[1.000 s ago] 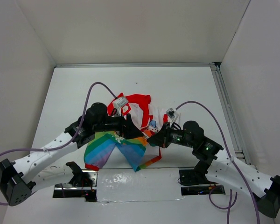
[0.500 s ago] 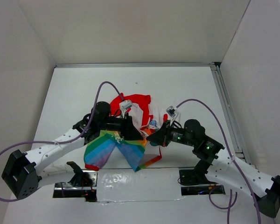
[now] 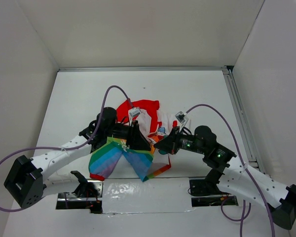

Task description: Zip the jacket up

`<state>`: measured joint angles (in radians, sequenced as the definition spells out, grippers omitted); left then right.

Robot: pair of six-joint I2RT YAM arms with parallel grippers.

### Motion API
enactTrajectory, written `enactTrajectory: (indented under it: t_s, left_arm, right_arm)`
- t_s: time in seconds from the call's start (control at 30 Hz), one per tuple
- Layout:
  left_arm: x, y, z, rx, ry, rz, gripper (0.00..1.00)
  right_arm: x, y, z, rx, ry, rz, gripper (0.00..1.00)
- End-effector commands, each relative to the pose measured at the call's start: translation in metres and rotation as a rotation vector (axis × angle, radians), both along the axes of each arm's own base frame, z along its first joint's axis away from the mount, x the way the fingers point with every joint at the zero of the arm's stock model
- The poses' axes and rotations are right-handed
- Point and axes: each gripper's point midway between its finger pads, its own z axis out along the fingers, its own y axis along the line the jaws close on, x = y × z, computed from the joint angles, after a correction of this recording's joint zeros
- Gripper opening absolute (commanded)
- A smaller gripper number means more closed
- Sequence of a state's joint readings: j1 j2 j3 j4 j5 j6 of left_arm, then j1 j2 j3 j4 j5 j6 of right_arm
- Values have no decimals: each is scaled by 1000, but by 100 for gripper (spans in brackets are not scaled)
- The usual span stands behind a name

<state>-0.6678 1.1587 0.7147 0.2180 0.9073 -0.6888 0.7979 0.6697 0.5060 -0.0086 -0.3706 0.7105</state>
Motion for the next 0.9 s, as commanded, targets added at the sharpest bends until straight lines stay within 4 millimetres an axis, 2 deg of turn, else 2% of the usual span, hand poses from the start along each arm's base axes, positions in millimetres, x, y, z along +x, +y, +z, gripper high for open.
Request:
enactTrajectory:
  t_s: [0.0, 0.33, 0.5, 0.63, 0.87]
  left_arm:
    - [3, -1, 6, -25, -27, 2, 59]
    - [5, -4, 6, -30, -9, -16, 59]
    - [-3, -5, 19, -93, -40, -90, 58]
    - [-6, -4, 23, -107, -45, -103, 53]
    - [-7, -4, 21, -107, -39, -96, 45]
  right_arm:
    - [0, 0, 44, 105, -90, 3, 0]
    - [-7, 1, 47, 119, -90, 33, 0]
    - [-2, 5, 39, 108, -64, 34, 0]
    - [4, 6, 30, 80, -44, 10, 0]
    - [5, 5, 27, 78, -40, -3, 0]
